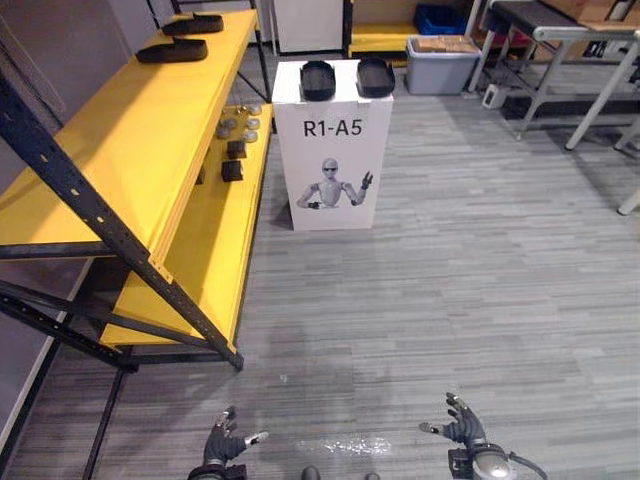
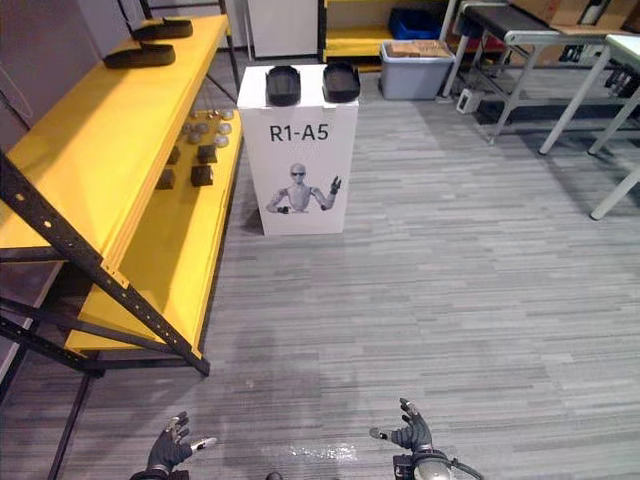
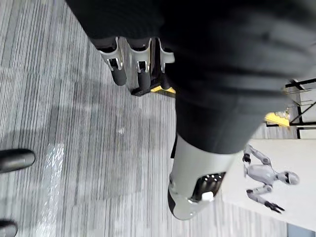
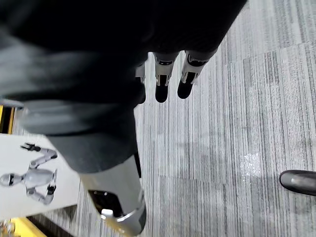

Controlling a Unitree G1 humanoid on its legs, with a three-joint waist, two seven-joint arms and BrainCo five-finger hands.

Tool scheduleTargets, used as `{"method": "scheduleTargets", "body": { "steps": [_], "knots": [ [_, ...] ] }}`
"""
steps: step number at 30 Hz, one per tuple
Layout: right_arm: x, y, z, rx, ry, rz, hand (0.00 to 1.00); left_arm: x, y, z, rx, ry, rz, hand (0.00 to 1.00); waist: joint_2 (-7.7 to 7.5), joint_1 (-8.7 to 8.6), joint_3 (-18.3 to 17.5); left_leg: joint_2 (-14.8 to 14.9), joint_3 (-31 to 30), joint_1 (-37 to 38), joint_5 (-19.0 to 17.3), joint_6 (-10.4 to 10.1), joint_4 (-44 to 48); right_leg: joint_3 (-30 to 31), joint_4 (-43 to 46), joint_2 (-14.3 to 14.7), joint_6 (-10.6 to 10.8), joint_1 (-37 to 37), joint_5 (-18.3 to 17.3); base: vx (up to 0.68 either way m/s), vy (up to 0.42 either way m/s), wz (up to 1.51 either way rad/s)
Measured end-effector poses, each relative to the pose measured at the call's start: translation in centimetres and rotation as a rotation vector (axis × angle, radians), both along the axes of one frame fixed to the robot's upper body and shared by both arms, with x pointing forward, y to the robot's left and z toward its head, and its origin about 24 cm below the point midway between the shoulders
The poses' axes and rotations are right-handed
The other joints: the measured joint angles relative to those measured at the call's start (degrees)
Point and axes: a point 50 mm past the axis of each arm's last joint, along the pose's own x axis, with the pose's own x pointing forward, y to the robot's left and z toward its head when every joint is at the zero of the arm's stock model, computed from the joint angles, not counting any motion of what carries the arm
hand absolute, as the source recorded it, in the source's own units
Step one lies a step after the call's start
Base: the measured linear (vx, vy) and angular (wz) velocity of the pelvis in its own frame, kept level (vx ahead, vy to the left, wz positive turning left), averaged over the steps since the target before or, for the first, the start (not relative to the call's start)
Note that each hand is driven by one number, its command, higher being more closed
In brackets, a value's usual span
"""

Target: Walk over and take plastic housings, then place them on the shelf

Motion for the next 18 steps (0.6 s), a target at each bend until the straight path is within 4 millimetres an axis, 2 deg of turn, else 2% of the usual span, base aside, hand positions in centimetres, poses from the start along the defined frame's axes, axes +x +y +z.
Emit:
{"method": "scheduleTargets", "body": {
  "steps": [3,5,6,7,8,9,11,13,14,15,16,17,18],
  "knots": [
    [0.1,-0.4,0.2,-0.004,-0.009,-0.022,0.00,0.9,0.3,0.8,0.010,-0.051,0.014,0.00,0.30,0.71,0.3,0.9,1.1,-2.5,-3.9,0.2,5.2,0.9,2.8,0.2,1.6,-1.8,-1.6,0.13,0.024,-0.25],
    [0.3,-1.3,0.4,-0.025,-0.014,-0.041,0.00,1.2,0.1,1.1,0.010,-0.070,0.017,0.00,1.24,0.74,1.0,1.5,1.7,-2.8,-6.9,0.8,8.5,0.4,13.0,0.1,4.4,-5.5,-5.5,0.17,0.041,-0.18],
    [0.3,-1.4,0.5,-0.028,-0.014,-0.042,0.00,1.2,0.1,1.2,0.010,-0.071,0.018,0.00,1.41,0.68,1.3,1.5,1.7,-2.3,-7.4,1.1,8.7,-0.5,17.1,-0.1,4.9,-6.9,-6.3,0.20,0.088,0.02],
    [0.3,-1.3,0.4,-0.027,-0.011,-0.040,0.00,1.2,0.1,1.2,0.012,-0.071,0.022,0.00,1.39,0.64,2.2,1.4,1.3,-0.1,-8.8,1.5,8.6,-4.2,30.4,-1.4,5.7,-12.0,-7.3,0.17,0.083,0.09],
    [0.2,-1.2,0.4,-0.025,-0.007,-0.038,0.00,1.2,0.1,1.1,0.012,-0.069,0.022,0.00,1.21,0.59,2.6,1.2,1.0,1.0,-9.3,1.7,8.6,-6.2,35.6,-2.5,5.7,-13.9,-7.9,0.24,0.101,0.21],
    [-0.3,-1.2,0.1,-0.023,0.008,-0.041,0.00,1.1,0.0,1.1,0.009,-0.063,0.021,0.00,1.19,0.53,2.9,0.7,0.2,3.1,-10.7,1.7,8.6,-9.8,41.0,-4.7,5.3,-16.0,-8.8,0.19,0.055,0.22],
    [-0.4,-1.2,0.1,-0.024,0.013,-0.042,0.00,1.0,-0.2,0.8,0.006,-0.049,0.014,0.00,1.25,0.23,3.1,0.5,-1.2,5.2,-12.2,1.7,8.1,-13.0,40.8,-6.6,4.6,-19.6,-9.7,0.31,0.035,0.42],
    [0.3,-1.2,0.4,-0.025,-0.005,-0.036,0.00,1.7,-0.3,0.9,-0.004,-0.061,0.011,0.00,1.55,-1.36,4.8,1.3,-3.8,7.6,-12.2,1.8,6.7,-15.1,34.6,-6.5,4.0,-22.8,-9.3,0.44,-0.046,0.82],
    [0.6,-1.2,0.5,-0.027,-0.013,-0.034,0.00,2.7,-0.5,1.3,-0.008,-0.086,0.001,0.00,1.60,-2.23,5.8,2.3,-6.1,9.4,-12.2,1.6,5.1,-16.2,25.7,-5.6,2.6,-25.0,-6.7,0.46,-0.116,0.86],
    [0.7,-1.2,0.6,-0.028,-0.013,-0.035,0.00,3.0,-0.5,1.4,-0.006,-0.094,-0.003,0.00,1.47,-2.41,5.9,2.6,-6.9,10.0,-12.2,1.1,4.5,-16.0,21.6,-5.2,2.4,-25.4,-4.6,0.60,-0.193,0.99],
    [0.7,-1.4,0.6,-0.036,-0.014,-0.038,0.00,3.5,-0.6,1.6,-0.006,-0.107,-0.017,0.00,0.88,-2.68,6.0,2.9,-8.4,12.1,-13.0,-0.9,3.6,-15.8,14.9,-4.8,0.9,-25.5,2.1,0.56,-0.242,0.87],
    [0.6,-1.8,0.7,-0.049,-0.010,-0.042,0.00,3.6,-1.0,1.5,-0.016,-0.105,-0.014,0.00,1.45,-3.29,6.1,3.8,-9.9,13.9,-14.2,-3.1,3.8,-15.7,15.8,-4.4,-3.9,-25.0,9.8,0.59,-0.250,0.63],
    [1.1,-1.9,0.9,-0.053,-0.018,-0.039,0.00,3.7,-1.2,1.4,-0.023,-0.103,-0.011,0.00,2.55,-2.88,5.8,5.4,-9.8,13.9,-14.1,-3.6,4.4,-16.4,18.1,-3.8,-4.1,-25.6,8.6,0.60,-0.289,0.29]
  ]
}}
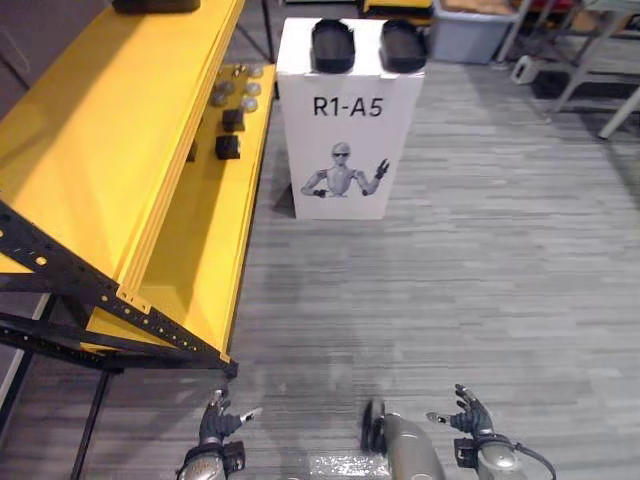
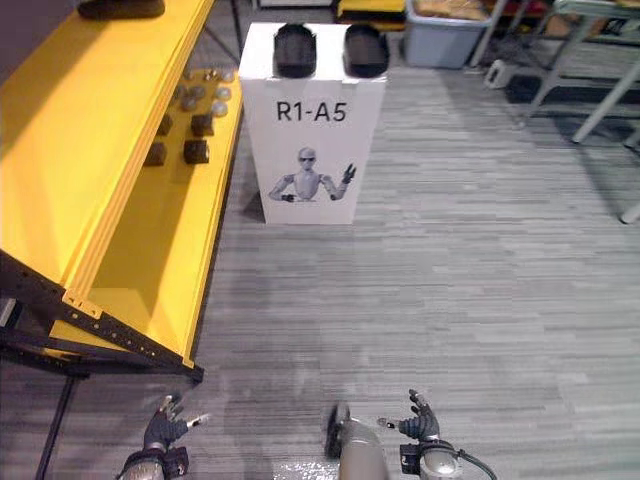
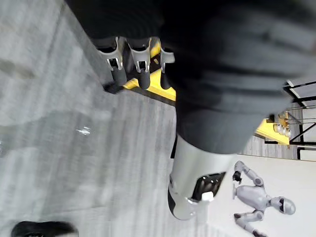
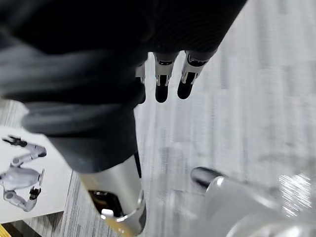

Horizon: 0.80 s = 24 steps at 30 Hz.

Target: Walk over and take plastic housings, then place them on the shelf

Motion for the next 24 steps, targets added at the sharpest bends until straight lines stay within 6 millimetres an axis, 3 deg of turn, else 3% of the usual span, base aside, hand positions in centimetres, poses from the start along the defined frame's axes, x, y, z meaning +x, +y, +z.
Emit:
{"method": "scheduleTargets", "body": {
  "steps": [2,3,4,5,6,7,8,10,12,13,15,16,17,19,20,21,22,23,24],
  "knots": [
    [1.3,0.5,0.9,0.002,-0.061,0.013,0.00,0.7,-0.3,0.2,0.001,-0.014,-0.013,0.00,0.13,0.29,-0.1,1.1,0.3,-3.6,1.7,-2.7,7.9,-0.6,2.9,0.8,-0.7,-0.3,-4.7,0.52,-0.270,0.07],
    [1.6,0.7,1.2,0.008,-0.078,0.014,0.00,1.0,-0.6,0.3,-0.012,-0.023,-0.011,0.00,0.69,-0.01,0.2,3.6,0.4,-9.0,3.9,-2.6,21.7,-1.8,1.2,2.0,-1.3,3.2,-6.3,0.56,-0.279,0.19],
    [1.4,1.2,1.1,0.014,-0.075,0.026,0.00,0.9,-1.1,0.1,-0.028,-0.021,-0.006,0.00,1.00,0.48,0.4,6.7,0.4,-14.8,11.2,-1.5,37.4,-2.1,-3.1,4.3,-2.1,9.1,-6.8,0.56,-0.271,0.11],
    [1.5,1.6,1.0,0.021,-0.077,0.036,0.00,0.7,-1.2,0.1,-0.034,-0.019,-0.005,0.00,0.81,0.98,0.5,8.2,0.4,-17.3,13.9,-1.7,44.5,-1.8,-5.4,5.7,-2.3,12.2,-7.0,0.66,-0.293,-0.25],
    [1.7,2.4,1.1,0.038,-0.093,0.037,0.00,0.6,-1.4,0.0,-0.041,-0.016,-0.004,0.00,0.35,2.23,0.8,9.8,1.0,-22.1,12.3,-2.9,55.1,-0.6,-8.9,7.4,-3.0,17.3,-7.4,0.61,-0.259,-0.49],
    [2.1,2.9,1.5,0.054,-0.123,0.031,0.00,0.7,-1.6,0.0,-0.049,-0.019,-0.002,0.00,-0.66,3.28,1.1,10.0,2.7,-27.0,10.6,-2.5,59.3,1.1,-11.8,8.0,-3.3,21.1,-7.7,0.58,-0.228,-0.54],
    [2.3,3.1,1.6,0.061,-0.134,0.027,0.00,0.7,-1.7,0.0,-0.053,-0.019,-0.001,0.00,-1.11,3.77,1.2,10.0,4.0,-29.3,9.7,-2.3,58.8,1.8,-13.4,8.2,-3.3,22.8,-7.7,0.45,-0.139,-0.48],
    [2.4,3.6,1.7,0.082,-0.142,0.017,0.00,0.6,-2.0,-0.1,-0.067,-0.018,0.005,0.00,-1.76,5.26,1.2,8.5,8.3,-34.4,7.0,-1.9,47.6,4.2,-17.4,8.2,-3.3,27.4,-7.7,0.41,-0.075,-0.52],
    [2.9,3.5,1.5,0.090,-0.135,0.000,0.00,0.3,-2.0,-0.3,-0.076,-0.010,0.020,0.00,-2.15,6.64,1.6,4.4,8.3,-35.4,7.4,-2.1,27.3,7.2,-19.7,7.6,-2.1,30.8,-8.4,0.53,0.039,-0.75],
    [2.9,3.4,1.3,0.087,-0.126,-0.007,0.00,0.1,-2.2,-0.4,-0.083,-0.004,0.024,0.00,-2.01,6.76,1.5,2.1,7.9,-35.0,9.7,-1.9,15.6,8.5,-21.1,7.2,-1.4,32.8,-9.1,0.48,0.099,-0.57],
    [2.5,3.1,1.0,0.085,-0.109,-0.026,0.00,0.0,-2.5,-0.5,-0.093,0.000,0.027,0.00,-1.57,7.04,1.2,0.8,8.1,-34.3,14.6,-1.9,5.5,10.1,-22.1,7.0,-0.1,35.1,-10.8,0.42,0.144,-0.46],
    [1.9,3.1,0.5,0.086,-0.083,-0.032,0.00,-0.4,-2.6,-0.7,-0.094,0.013,0.030,0.00,-2.06,7.23,0.9,-0.1,8.2,-32.9,19.3,-0.2,5.0,11.2,-21.7,6.0,1.0,36.8,-13.0,0.62,0.231,-0.40],
    [1.1,3.2,0.1,0.088,-0.059,-0.040,0.00,-0.7,-2.6,-1.0,-0.097,0.030,0.033,0.00,-3.57,7.06,-0.2,-2.3,8.0,-32.4,20.8,2.7,5.7,11.4,-18.9,3.8,2.4,37.1,-16.3,0.54,0.186,-0.27],
    [0.3,3.1,-0.4,0.080,-0.029,-0.041,0.00,-0.7,-3.0,-1.1,-0.110,0.033,0.034,0.00,-4.43,7.14,-0.5,-3.7,9.5,-30.7,19.7,5.0,6.3,11.4,-9.4,1.3,6.0,34.3,-19.7,0.60,0.187,-0.23],
    [-0.1,3.4,-0.9,0.083,0.000,-0.034,0.00,-1.1,-3.0,-1.5,-0.112,0.058,0.034,0.00,-4.57,6.87,-0.5,-4.6,10.1,-27.2,17.1,5.8,6.3,11.2,8.9,-0.6,8.4,27.9,-20.0,0.62,0.240,-0.23],
    [-0.2,3.7,-1.1,0.092,0.008,-0.032,0.00,-1.3,-2.8,-1.7,-0.105,0.070,0.034,0.00,-4.88,6.27,-0.3,-5.5,10.0,-24.6,15.5,6.2,6.1,10.6,21.5,-2.5,12.7,23.1,-16.5,0.50,0.219,0.00],
    [-0.7,4.0,-1.4,0.102,0.025,-0.030,0.00,-1.3,-2.6,-1.8,-0.095,0.079,0.020,0.00,-5.35,5.57,-0.2,-6.6,9.2,-21.8,14.2,6.9,6.1,9.9,31.9,-4.8,13.2,19.3,-14.7,0.50,0.181,0.38],
    [-1.4,4.1,-1.7,0.106,0.042,-0.031,0.00,-1.3,-2.6,-1.8,-0.079,0.089,-0.001,0.00,-5.37,4.97,-0.2,-7.3,8.2,-18.2,12.3,7.1,5.9,8.8,38.5,-6.5,12.1,15.9,-15.1,0.41,0.104,0.44],
    [-1.6,4.3,-1.8,0.108,0.050,-0.027,0.00,-1.3,-2.4,-1.8,-0.071,0.090,-0.003,0.00,-5.26,4.85,-0.3,-7.4,7.7,-16.5,11.7,7.3,5.4,7.9,39.3,-7.0,11.4,14.5,-15.5,0.51,0.093,0.52]
  ]
}}
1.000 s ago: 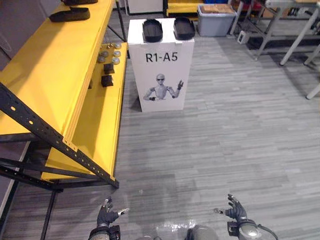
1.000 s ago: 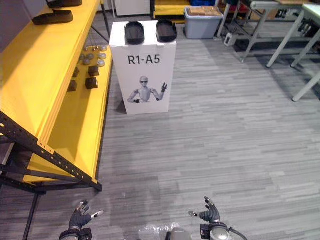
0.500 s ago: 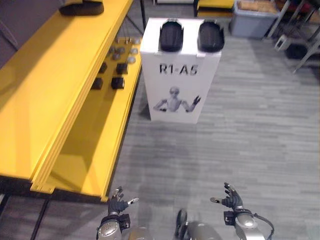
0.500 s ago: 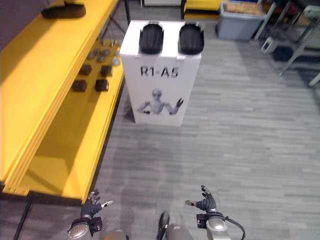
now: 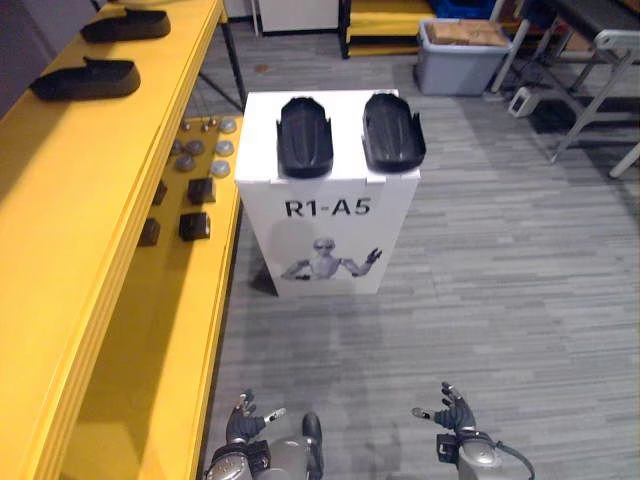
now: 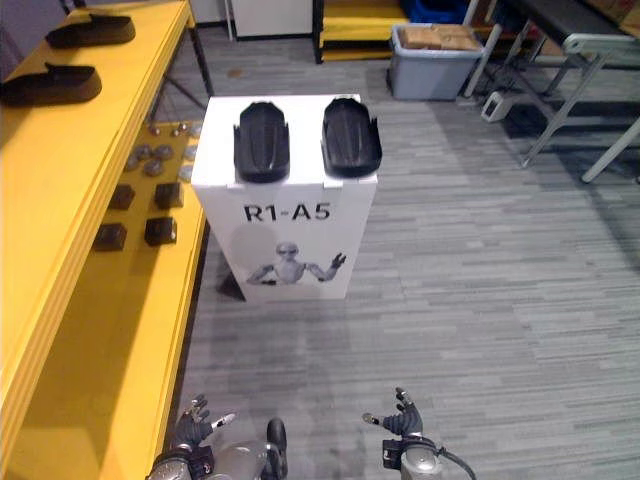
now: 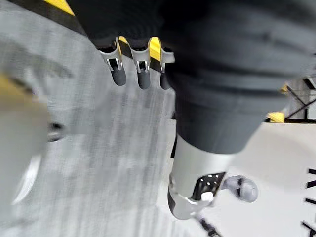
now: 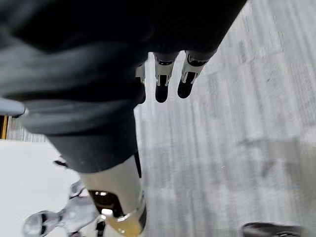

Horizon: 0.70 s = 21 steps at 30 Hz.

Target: Walk over and take plastic housings, then place them on the shelf

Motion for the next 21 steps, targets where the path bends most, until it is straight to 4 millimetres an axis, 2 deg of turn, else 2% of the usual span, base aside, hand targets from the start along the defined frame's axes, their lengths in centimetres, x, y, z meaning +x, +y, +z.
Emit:
{"method": "scheduleTargets", "body": {
  "steps": [1,3,5,6,7,8,9,10,11,12,13,15,17,19,20,21],
  "knots": [
    [-0.2,0.4,-0.1,0.004,0.008,0.019,0.00,0.3,0.3,0.2,0.011,-0.007,0.001,0.00,0.15,-0.46,0.0,0.0,-1.3,2.8,-0.7,0.0,-1.5,-2.0,-1.4,-0.8,-0.5,-3.1,-0.4,0.50,0.038,0.65],
    [0.2,0.7,0.0,0.008,-0.001,0.034,0.00,1.3,0.4,0.5,0.010,-0.029,0.004,0.00,0.35,-1.42,0.4,0.7,-4.7,6.0,-0.8,-0.1,-3.7,-5.1,-10.9,-0.5,-1.0,-6.2,-1.0,0.52,-0.031,0.85],
    [0.4,0.6,0.1,0.006,-0.006,0.034,0.00,1.9,0.4,0.7,0.006,-0.044,0.003,0.00,0.68,-1.95,0.6,1.8,-7.4,8.1,-1.3,-0.9,-5.0,-6.1,-26.7,1.0,-1.9,-7.2,0.0,0.56,-0.154,0.76],
    [0.8,0.6,0.2,0.006,-0.016,0.035,0.00,2.1,0.5,0.8,0.012,-0.048,0.001,0.00,0.31,-2.13,0.3,2.4,-9.1,9.3,-2.2,-2.4,-5.7,-5.1,-39.4,2.5,-2.9,-6.2,3.2,0.61,-0.254,0.87],
    [0.6,0.6,0.1,0.008,-0.011,0.033,0.00,2.0,0.9,0.8,0.023,-0.044,-0.002,0.00,-0.23,-2.34,0.0,2.6,-10.7,10.6,-3.5,-4.6,-5.8,-2.8,-48.5,3.3,-3.2,-5.5,10.8,0.52,-0.268,0.89],
    [0.4,0.6,0.0,0.009,-0.002,0.029,0.00,2.0,0.9,0.8,0.025,-0.044,-0.003,0.00,-0.85,-2.45,-0.3,2.7,-11.5,11.3,-4.2,-5.5,-5.6,-1.8,-49.3,3.5,-4.1,-5.0,14.9,0.55,-0.341,0.89],
    [0.2,0.1,-0.1,0.000,0.007,0.021,0.00,1.9,0.8,0.6,0.018,-0.034,0.000,0.00,0.39,-2.32,-0.5,4.5,-12.3,11.9,-5.4,-7.3,-3.9,-2.2,-47.1,4.5,-7.0,-4.1,17.5,0.53,-0.361,0.67],
    [0.5,0.1,0.1,0.005,-0.008,0.009,0.00,2.0,0.5,0.7,0.009,-0.044,0.003,0.00,1.15,-2.21,-0.8,6.0,-12.1,10.0,-5.5,-7.6,1.1,-4.2,-45.9,5.1,-8.4,-3.4,15.9,0.52,-0.355,0.58],
    [0.6,0.2,0.2,0.008,-0.015,0.009,0.00,1.9,0.3,0.7,0.003,-0.044,0.006,0.00,1.30,-2.35,-0.7,6.7,-11.7,8.7,-5.5,-7.6,4.8,-4.9,-46.1,5.4,-8.6,-2.3,14.7,0.47,-0.324,0.48],
    [0.7,0.3,0.4,0.012,-0.029,0.008,0.00,2.0,0.1,0.7,-0.009,-0.048,0.016,0.00,1.79,-2.46,-0.4,8.7,-9.4,5.1,-5.3,-8.2,15.2,-6.1,-46.5,6.5,-9.4,0.5,12.9,0.44,-0.311,0.46],
    [0.8,0.4,0.6,0.015,-0.045,0.006,0.00,2.1,-0.4,0.7,-0.030,-0.055,0.026,0.00,2.21,-2.25,-0.1,12.1,-6.7,0.5,-4.1,-10.1,26.7,-6.3,-47.5,7.8,-10.5,3.5,12.0,0.41,-0.289,0.34],
    [1.3,0.5,1.1,0.022,-0.079,-0.003,0.00,2.1,-1.2,0.7,-0.053,-0.060,0.023,0.00,1.72,-1.25,0.0,14.3,-3.4,-3.2,-6.1,-11.3,33.1,-6.0,-49.1,8.5,-11.0,6.8,10.2,0.32,-0.203,-0.09],
    [1.7,0.4,1.5,0.031,-0.105,-0.015,0.00,2.2,-1.8,0.8,-0.073,-0.070,0.026,0.00,1.83,-0.93,0.1,14.6,-1.6,-5.2,-6.8,-10.9,28.5,-5.8,-50.1,8.5,-11.0,8.4,10.0,0.27,-0.093,-0.30],
    [1.5,0.3,1.4,0.032,-0.099,-0.027,0.00,2.2,-1.9,0.9,-0.078,-0.074,0.029,0.00,2.41,-0.77,-0.2,13.9,-1.2,-5.0,-6.4,-10.5,16.7,-5.5,-50.1,8.6,-10.9,9.0,10.1,0.16,0.047,-0.35],
    [1.2,0.1,1.3,0.033,-0.093,-0.040,0.00,2.2,-2.0,0.9,-0.081,-0.074,0.031,0.00,2.86,-0.83,-0.5,13.3,-1.5,-4.3,-4.0,-10.6,9.8,-4.9,-50.1,8.9,-10.4,9.1,10.0,0.13,0.085,-0.28],
    [1.0,-0.1,1.2,0.030,-0.089,-0.051,0.00,2.2,-2.1,0.9,-0.085,-0.075,0.032,0.00,3.37,-0.81,-0.8,13.0,-1.9,-4.0,-1.5,-10.5,7.0,-4.5,-50.1,9.3,-9.8,9.1,9.8,0.15,0.135,-0.32]
  ]
}}
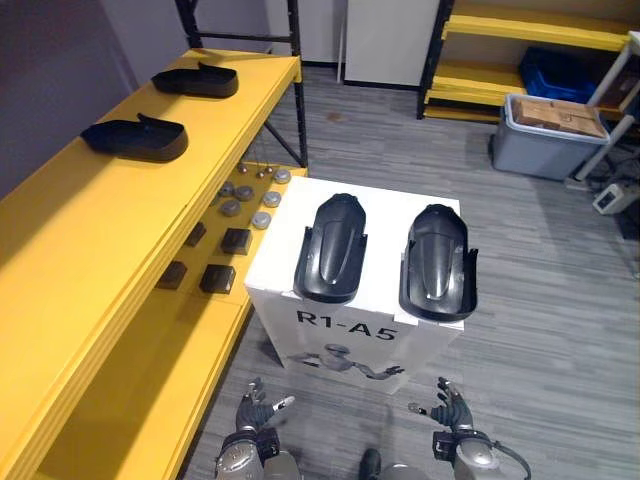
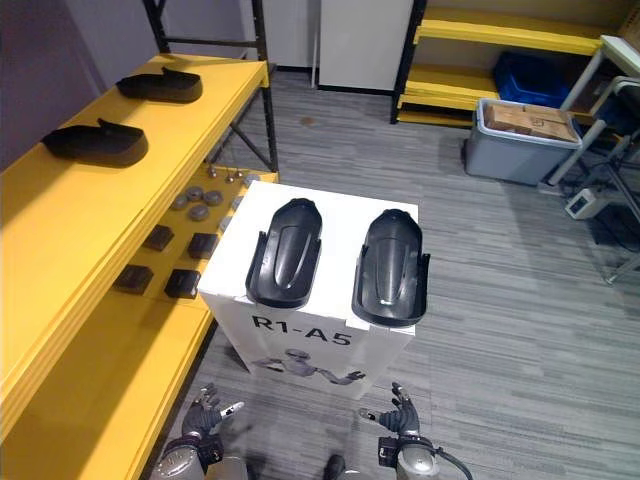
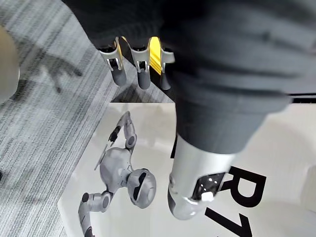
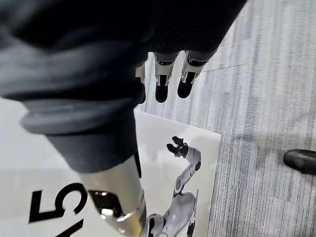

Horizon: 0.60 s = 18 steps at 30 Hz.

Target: Walk over and take plastic housings, then place them on the shelf

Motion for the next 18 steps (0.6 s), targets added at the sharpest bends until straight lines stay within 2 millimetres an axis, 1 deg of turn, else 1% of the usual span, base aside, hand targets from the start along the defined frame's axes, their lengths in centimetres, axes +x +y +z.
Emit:
{"method": "scheduleTargets", "body": {
  "steps": [1,2,4,7,9,10,11,12,13,14,16,17,18],
  "knots": [
    [-0.7,-0.4,-0.3,0.000,0.020,-0.024,0.00,-0.2,-0.1,-0.1,-0.005,0.007,0.004,0.00,0.99,0.05,-0.5,0.2,-0.9,1.2,2.5,0.6,-3.1,0.5,-0.1,0.9,1.1,0.3,-0.8,0.17,0.204,-0.21],
    [-1.2,0.0,-0.5,0.012,0.030,-0.036,0.00,-0.2,0.2,-0.1,0.001,0.007,0.010,0.00,-0.25,-0.22,-0.8,-1.2,-0.3,2.9,3.0,0.8,-5.3,1.5,-0.3,-0.4,1.7,0.9,-1.1,0.16,0.211,-0.19],
    [-1.8,0.2,-0.8,0.017,0.046,-0.048,0.00,-0.4,0.5,-0.1,0.004,0.009,0.021,0.00,-0.81,-0.15,-1.2,-2.2,1.2,4.6,3.3,1.3,-7.4,2.3,-0.4,-1.3,2.4,1.3,-1.4,0.07,0.153,-0.22],
    [-2.3,0.4,-0.8,0.020,0.048,-0.067,0.00,-1.3,1.3,-0.4,0.027,0.035,0.031,0.00,-0.73,-0.03,-2.2,-3.2,4.3,7.5,3.7,1.8,-10.9,5.1,-1.8,-1.9,3.1,1.3,-1.5,0.02,0.108,-0.39],
    [-2.3,0.0,-0.4,0.012,0.025,-0.092,0.00,-1.4,1.7,-0.4,0.038,0.038,0.032,0.00,-0.76,-0.09,-2.5,-3.2,5.4,8.0,3.8,1.8,-11.8,6.3,-2.4,-1.7,3.5,1.1,-1.2,0.03,0.054,-0.33],
    [-2.1,-0.6,0.2,-0.001,-0.003,-0.115,0.00,-1.5,1.9,-0.4,0.045,0.038,0.031,0.00,-0.73,-0.09,-2.6,-3.2,6.0,8.5,3.9,1.8,-12.5,6.7,-2.7,-1.5,3.6,1.1,-1.1,0.04,0.033,-0.37],
    [-1.6,-1.6,1.7,-0.032,-0.075,-0.155,0.00,-1.6,2.0,-0.3,0.049,0.033,0.033,0.00,-0.81,-0.42,-2.8,-3.2,7.1,9.2,4.0,1.8,-13.6,7.7,-3.0,-1.3,3.7,1.0,-1.0,0.05,0.031,-0.38],
    [-1.4,-2.0,2.3,-0.047,-0.105,-0.169,0.00,-1.7,2.0,-0.3,0.050,0.033,0.034,0.00,-0.82,-0.47,-3.0,-3.2,7.4,9.4,4.0,1.8,-13.8,8.2,-3.1,-1.1,3.7,0.8,-1.0,0.06,0.030,-0.37],
    [-1.1,-2.9,3.8,-0.081,-0.171,-0.189,0.00,-1.9,2.1,-0.2,0.050,0.028,0.032,0.00,-0.89,-0.67,-3.6,-3.2,8.1,9.5,3.9,1.7,-14.3,8.8,-3.1,-0.9,3.7,0.3,-1.0,0.06,0.025,-0.27],
    [-1.0,-3.3,4.5,-0.098,-0.203,-0.197,0.00,-1.9,2.0,-0.1,0.050,0.024,0.032,0.00,-0.97,-0.65,-3.9,-3.1,8.6,9.6,3.9,1.7,-14.6,9.4,-3.1,-0.8,3.7,0.1,-1.0,0.09,0.031,-0.32],
    [-0.4,-4.4,7.7,-0.169,-0.330,-0.203,0.00,-2.0,2.1,0.0,0.051,0.018,0.032,0.00,-1.09,-0.71,-4.2,-3.1,9.5,10.2,3.7,1.6,-14.8,9.9,-3.8,-0.5,3.6,0.4,-0.8,0.12,0.034,-0.22],
    [-0.2,-4.6,8.6,-0.186,-0.365,-0.201,0.00,-2.1,2.1,0.1,0.052,0.017,0.033,0.00,-1.14,-0.87,-4.2,-3.2,9.6,10.2,3.6,1.6,-14.8,10.0,-4.1,-0.5,3.6,0.6,-0.8,0.11,0.035,-0.08],
    [0.4,-4.9,10.7,-0.225,-0.455,-0.197,0.00,-2.1,2.2,0.4,0.053,0.001,0.032,0.00,-1.25,-1.25,-4.2,-3.2,9.8,10.2,3.4,1.6,-14.8,10.2,-4.2,-0.5,3.7,0.8,-0.7,0.08,0.026,-0.05]
  ]
}}
